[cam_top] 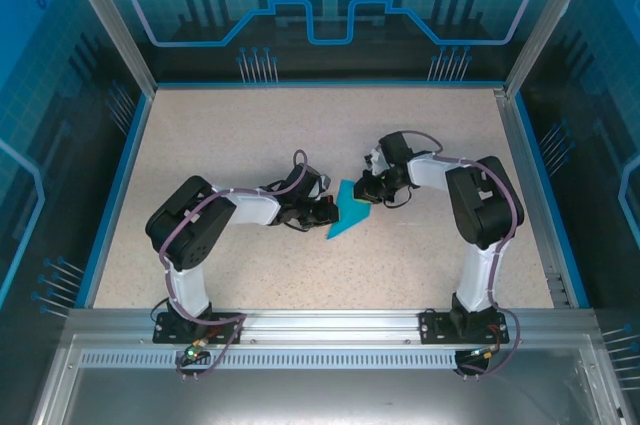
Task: Fold a paper plane with a square sheet of paper (pick it up from the middle)
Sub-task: Fourth fold the wing at the center of the table.
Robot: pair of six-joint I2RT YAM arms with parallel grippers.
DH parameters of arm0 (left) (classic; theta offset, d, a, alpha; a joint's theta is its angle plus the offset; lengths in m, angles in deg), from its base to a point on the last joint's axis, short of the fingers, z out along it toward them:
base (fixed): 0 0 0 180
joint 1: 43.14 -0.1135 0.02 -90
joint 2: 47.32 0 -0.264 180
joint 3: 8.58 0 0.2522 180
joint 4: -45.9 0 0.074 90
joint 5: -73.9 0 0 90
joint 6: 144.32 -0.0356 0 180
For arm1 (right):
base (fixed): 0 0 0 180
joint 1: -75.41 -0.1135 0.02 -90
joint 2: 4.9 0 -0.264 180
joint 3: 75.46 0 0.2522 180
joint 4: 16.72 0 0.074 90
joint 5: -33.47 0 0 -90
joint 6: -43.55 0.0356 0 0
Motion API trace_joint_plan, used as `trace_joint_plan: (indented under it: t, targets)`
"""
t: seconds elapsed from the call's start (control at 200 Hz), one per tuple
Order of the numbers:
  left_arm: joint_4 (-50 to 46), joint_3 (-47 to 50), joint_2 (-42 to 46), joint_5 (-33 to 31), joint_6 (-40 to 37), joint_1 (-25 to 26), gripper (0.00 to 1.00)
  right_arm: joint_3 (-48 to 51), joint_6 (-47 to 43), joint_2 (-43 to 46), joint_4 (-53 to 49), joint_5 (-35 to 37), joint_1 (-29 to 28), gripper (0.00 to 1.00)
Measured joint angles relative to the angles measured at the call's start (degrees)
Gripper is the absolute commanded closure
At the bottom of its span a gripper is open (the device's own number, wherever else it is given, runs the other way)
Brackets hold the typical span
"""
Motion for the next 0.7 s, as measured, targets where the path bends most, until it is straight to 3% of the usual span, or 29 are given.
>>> trace_joint_plan:
  t: [0.385,0.7]
  targets:
    - [-0.28,-0.15,0.0,-0.02,-0.02,0.0,0.98,2.12,1.38,2.29,4.66,-0.96,-5.57,0.9]
    - [-2.1,-0.9,-0.02,-0.04,0.0,0.0,1.0,4.28,1.6,0.61,5.2,-1.92,-6.1,0.95]
